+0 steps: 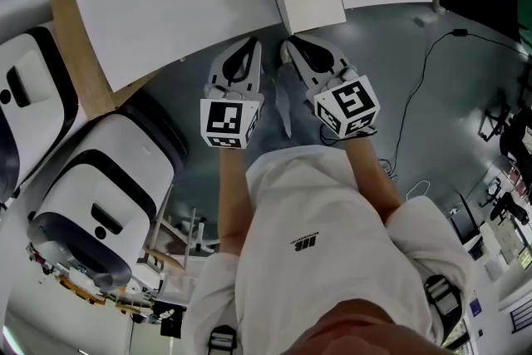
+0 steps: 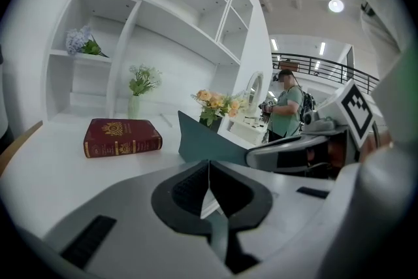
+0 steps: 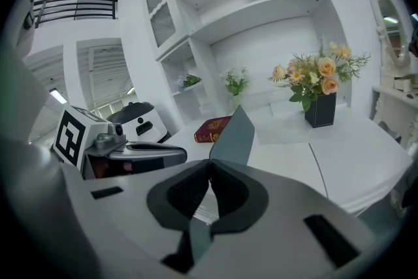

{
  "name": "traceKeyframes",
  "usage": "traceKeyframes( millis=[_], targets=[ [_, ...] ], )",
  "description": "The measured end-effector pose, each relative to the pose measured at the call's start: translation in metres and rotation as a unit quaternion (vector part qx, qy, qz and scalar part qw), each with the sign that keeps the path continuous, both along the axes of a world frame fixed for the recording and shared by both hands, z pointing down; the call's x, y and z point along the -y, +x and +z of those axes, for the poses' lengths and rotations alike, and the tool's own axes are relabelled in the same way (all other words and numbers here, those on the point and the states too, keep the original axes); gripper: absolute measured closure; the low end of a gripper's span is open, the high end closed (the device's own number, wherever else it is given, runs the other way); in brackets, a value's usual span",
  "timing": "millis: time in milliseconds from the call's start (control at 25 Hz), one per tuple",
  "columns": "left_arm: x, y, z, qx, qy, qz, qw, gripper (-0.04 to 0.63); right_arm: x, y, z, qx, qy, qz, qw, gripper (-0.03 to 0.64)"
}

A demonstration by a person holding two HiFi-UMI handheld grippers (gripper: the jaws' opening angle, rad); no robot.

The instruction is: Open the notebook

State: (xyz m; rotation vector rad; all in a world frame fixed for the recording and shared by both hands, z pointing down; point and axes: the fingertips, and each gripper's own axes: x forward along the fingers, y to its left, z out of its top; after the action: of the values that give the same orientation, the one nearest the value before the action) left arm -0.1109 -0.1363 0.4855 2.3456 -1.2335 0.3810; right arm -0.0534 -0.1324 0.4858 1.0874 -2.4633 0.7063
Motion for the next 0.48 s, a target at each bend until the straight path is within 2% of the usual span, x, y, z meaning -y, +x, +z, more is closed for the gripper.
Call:
traceKeyframes(
  millis=[480],
  targets=[
    [-0.004, -0.029, 0.009, 0.001, -0.01, -0.015, 0.9998, 0.595, -0.006, -0.038, 0.013, -0.004, -0.011, -0.037, 0.999, 0.611]
  ],
)
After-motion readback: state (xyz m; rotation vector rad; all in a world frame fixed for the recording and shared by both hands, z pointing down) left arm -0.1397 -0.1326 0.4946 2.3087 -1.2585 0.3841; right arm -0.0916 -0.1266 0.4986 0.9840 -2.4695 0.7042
